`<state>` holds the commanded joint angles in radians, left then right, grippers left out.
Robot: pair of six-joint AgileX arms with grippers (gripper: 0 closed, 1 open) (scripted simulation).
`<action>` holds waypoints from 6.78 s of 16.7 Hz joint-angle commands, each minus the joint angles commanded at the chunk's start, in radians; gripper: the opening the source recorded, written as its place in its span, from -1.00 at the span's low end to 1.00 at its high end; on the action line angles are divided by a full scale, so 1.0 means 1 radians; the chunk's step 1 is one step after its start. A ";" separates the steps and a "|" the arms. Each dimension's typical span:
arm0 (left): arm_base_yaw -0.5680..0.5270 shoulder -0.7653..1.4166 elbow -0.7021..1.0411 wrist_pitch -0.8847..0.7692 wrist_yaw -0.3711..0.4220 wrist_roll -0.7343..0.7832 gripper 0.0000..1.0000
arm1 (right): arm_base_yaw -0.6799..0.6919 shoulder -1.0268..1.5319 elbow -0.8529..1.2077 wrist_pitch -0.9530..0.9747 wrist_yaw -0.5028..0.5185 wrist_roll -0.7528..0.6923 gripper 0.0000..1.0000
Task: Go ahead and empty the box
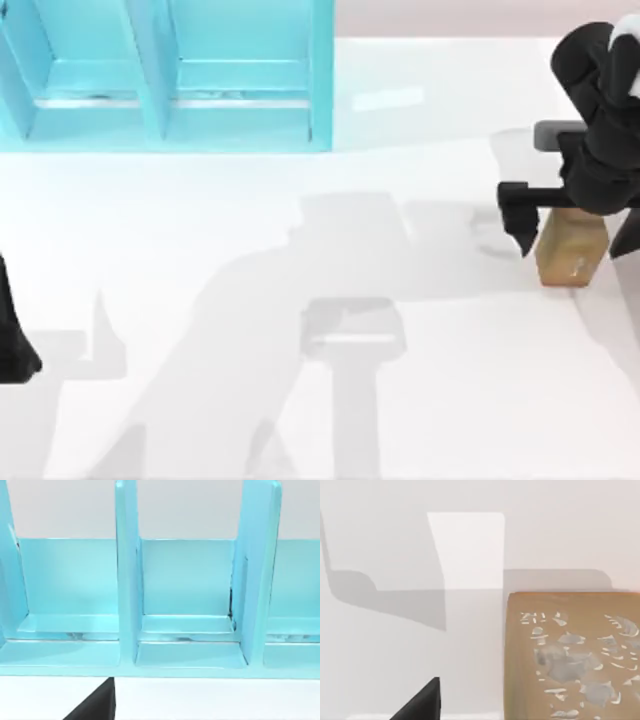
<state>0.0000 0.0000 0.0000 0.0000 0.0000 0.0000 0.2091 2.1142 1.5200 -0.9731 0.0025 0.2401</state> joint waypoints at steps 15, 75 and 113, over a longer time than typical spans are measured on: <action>0.000 0.000 0.000 0.000 0.000 0.000 1.00 | -0.003 -0.062 0.218 -0.284 0.000 -0.005 1.00; 0.000 0.000 0.000 0.000 0.000 0.000 1.00 | -0.638 -0.059 -0.007 -0.055 -0.007 -0.635 -1.00; 0.000 0.000 0.000 0.000 0.000 0.000 1.00 | -0.070 -0.323 -0.043 -0.321 -0.005 -0.063 -1.00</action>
<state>0.0000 0.0000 0.0000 0.0000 0.0000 0.0000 0.1393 1.7913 1.4773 -1.2942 -0.0027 0.1773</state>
